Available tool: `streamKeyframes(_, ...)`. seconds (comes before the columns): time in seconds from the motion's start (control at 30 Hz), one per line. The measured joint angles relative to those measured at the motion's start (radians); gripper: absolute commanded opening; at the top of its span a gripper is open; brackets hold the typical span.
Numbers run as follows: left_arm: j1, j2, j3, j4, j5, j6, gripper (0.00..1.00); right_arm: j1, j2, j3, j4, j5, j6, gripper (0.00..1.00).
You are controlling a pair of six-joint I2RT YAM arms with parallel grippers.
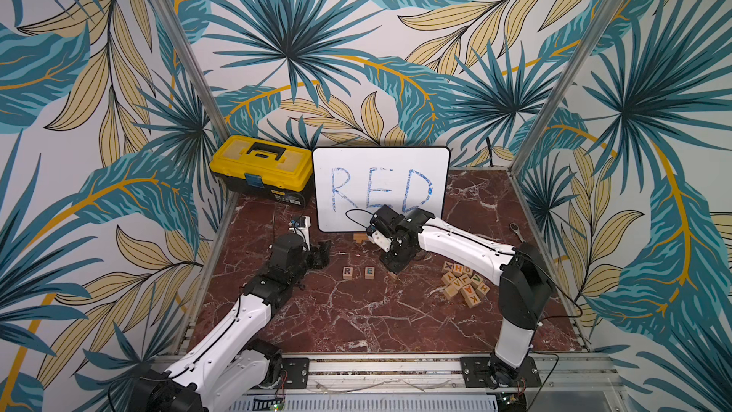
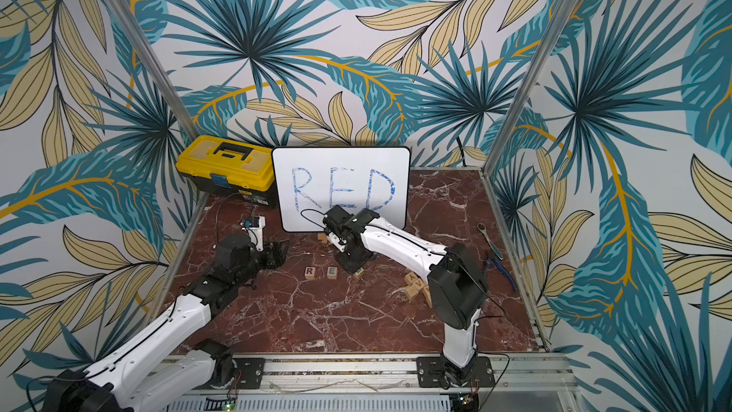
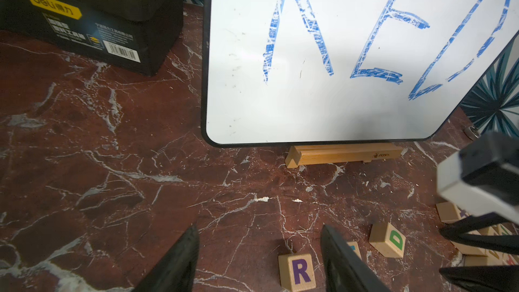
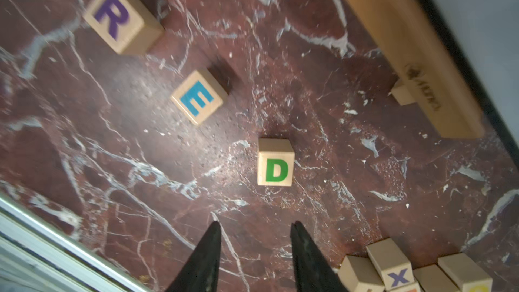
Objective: Assemble the uppercase word "red" with letter blocks
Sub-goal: Adjust the letter block at the center of the board.
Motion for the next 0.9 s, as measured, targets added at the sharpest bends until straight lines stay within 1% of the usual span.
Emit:
streamKeyframes(0.13, 0.000, -0.005, 0.000, 0.000, -0.010, 0.001, 0.69, 0.000, 0.017, -0.021, -0.004, 0.023, -0.077, 0.43)
streamKeyframes(0.3, 0.000, -0.005, 0.000, 0.000, -0.016, 0.000, 0.69, -0.003, 0.035, -0.021, 0.004, 0.034, -0.120, 0.44)
streamKeyframes(0.43, 0.000, -0.005, 0.000, 0.000, -0.018, 0.000, 0.69, -0.013, 0.060, -0.021, 0.024, 0.035, -0.117, 0.44)
streamKeyframes(0.73, 0.000, -0.005, 0.000, -0.001, -0.031, 0.000, 0.69, -0.048, 0.085, -0.018, 0.063, -0.005, -0.093, 0.45)
streamKeyframes(0.9, 0.000, -0.006, 0.000, -0.001, -0.035, 0.001, 0.69, -0.047, 0.105, -0.013, 0.065, -0.032, -0.082, 0.47)
